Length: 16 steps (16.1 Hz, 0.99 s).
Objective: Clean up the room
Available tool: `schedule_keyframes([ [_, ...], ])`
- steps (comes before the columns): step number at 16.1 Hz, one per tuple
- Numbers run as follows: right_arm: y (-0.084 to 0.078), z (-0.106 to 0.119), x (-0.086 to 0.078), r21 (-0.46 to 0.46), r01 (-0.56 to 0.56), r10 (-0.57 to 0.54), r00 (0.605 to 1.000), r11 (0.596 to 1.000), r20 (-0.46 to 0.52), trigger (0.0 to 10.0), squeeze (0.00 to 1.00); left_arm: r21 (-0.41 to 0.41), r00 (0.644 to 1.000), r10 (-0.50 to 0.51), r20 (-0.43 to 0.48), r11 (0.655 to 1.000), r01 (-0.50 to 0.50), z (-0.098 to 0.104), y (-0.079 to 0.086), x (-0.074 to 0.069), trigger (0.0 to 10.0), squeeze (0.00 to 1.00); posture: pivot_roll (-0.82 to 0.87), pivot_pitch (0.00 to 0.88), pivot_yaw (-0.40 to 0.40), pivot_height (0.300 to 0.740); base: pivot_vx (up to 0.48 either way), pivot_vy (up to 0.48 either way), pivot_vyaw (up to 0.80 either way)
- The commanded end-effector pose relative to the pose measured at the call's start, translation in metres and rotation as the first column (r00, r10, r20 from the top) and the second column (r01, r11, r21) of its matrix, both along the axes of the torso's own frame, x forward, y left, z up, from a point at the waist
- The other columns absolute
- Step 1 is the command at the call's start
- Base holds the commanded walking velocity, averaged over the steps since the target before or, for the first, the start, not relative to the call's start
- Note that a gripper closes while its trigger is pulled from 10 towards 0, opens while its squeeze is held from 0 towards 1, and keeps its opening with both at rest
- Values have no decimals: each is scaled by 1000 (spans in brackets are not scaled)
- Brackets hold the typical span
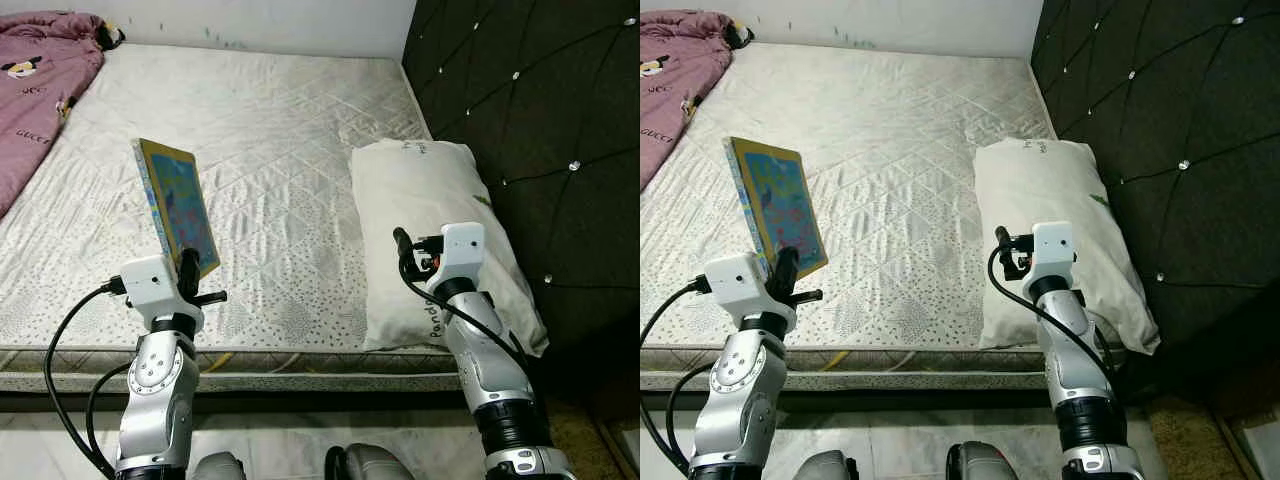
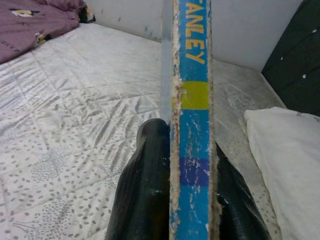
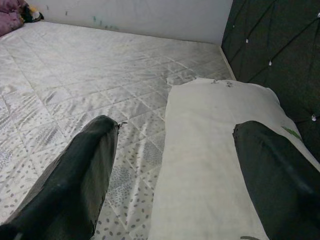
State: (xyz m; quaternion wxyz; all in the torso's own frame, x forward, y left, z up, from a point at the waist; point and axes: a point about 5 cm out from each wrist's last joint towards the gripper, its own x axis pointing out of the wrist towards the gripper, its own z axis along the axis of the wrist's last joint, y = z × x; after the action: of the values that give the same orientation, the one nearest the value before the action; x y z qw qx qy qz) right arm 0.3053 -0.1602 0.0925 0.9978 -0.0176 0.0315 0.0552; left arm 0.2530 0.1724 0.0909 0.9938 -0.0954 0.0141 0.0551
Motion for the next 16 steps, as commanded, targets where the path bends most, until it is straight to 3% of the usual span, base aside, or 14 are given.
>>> schedule_keyframes([
  [1,0,6,1,-11,-10,10,1000,1000,17,10000,0,6,996,-19,87,1000,18,18,-3,4,10000,0,-36,83,-49,740,0,0,0],
  [8,-1,7,3,-1,7,-7,1000,1000,15,10000,0,8,996,-31,89,1000,30,19,-4,7,10000,0,-35,80,-47,740,301,0,0],
  [11,-3,7,5,-1,18,-17,1000,1000,15,10000,0,12,996,-33,82,999,32,18,-3,8,10000,0,-34,78,-46,740,266,0,-594],
  [16,-6,8,7,-20,32,-31,999,999,23,10000,0,13,996,-34,76,999,33,18,-4,9,10000,0,-33,77,-45,740,0,0,0],
])
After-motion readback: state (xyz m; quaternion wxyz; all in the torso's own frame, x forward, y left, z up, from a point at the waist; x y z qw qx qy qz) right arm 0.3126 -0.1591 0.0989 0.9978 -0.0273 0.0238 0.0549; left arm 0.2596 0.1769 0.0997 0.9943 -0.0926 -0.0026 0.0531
